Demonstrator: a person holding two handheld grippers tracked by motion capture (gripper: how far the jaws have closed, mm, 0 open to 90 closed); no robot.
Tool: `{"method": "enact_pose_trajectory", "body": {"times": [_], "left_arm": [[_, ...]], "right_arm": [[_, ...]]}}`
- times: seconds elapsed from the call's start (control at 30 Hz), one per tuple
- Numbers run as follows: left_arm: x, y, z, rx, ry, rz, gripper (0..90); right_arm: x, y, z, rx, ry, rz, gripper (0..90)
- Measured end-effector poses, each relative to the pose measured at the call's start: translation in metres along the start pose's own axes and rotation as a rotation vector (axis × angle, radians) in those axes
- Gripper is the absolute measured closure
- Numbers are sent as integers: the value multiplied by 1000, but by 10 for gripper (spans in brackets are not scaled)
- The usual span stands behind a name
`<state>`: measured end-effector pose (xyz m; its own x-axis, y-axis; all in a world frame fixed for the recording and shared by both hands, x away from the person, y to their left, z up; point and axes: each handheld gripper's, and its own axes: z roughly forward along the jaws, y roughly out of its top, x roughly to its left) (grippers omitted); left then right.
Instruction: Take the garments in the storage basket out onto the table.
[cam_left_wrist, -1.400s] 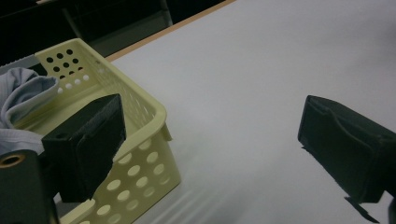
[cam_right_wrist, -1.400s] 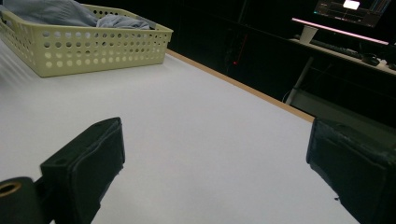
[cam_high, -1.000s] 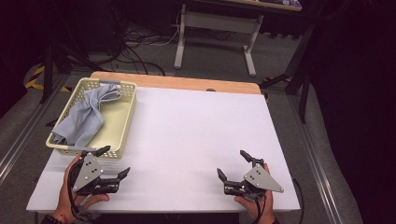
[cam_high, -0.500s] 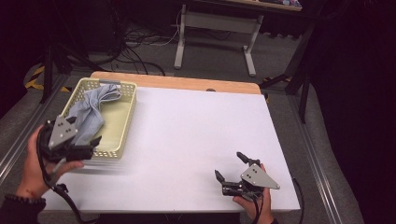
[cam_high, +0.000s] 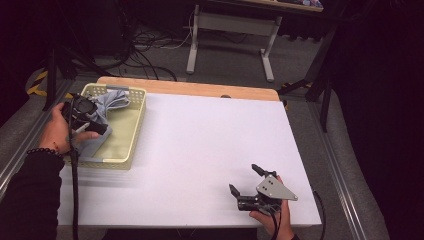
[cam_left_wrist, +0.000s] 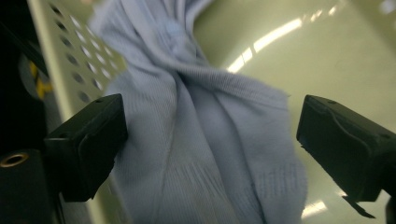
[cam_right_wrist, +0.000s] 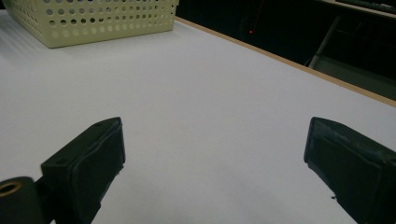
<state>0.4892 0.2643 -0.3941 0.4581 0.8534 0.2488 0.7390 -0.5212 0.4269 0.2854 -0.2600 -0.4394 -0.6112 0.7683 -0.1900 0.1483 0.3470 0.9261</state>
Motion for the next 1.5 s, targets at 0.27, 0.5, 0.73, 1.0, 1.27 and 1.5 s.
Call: {"method": "enact_pose_trajectory", "body": {"times": [0.27,0.5,0.73,1.0,1.27,1.5], "left_arm": [[-16,6,30,141,-18,15,28],[-29,15,42,211,147,61,220],[-24,13,32,137,117,28,726],[-18,7,21,49,103,-30,791],[-5,-9,-15,-155,95,-126,805],[-12,-11,-58,-374,76,-137,809]], "right_arm": [[1,-2,3,27,28,-9,60],[3,-4,6,54,40,-35,71],[0,-3,2,22,36,-29,93],[1,-3,2,31,36,-34,95],[-1,-3,3,29,41,-17,98],[0,-3,3,28,32,-13,98]]}}
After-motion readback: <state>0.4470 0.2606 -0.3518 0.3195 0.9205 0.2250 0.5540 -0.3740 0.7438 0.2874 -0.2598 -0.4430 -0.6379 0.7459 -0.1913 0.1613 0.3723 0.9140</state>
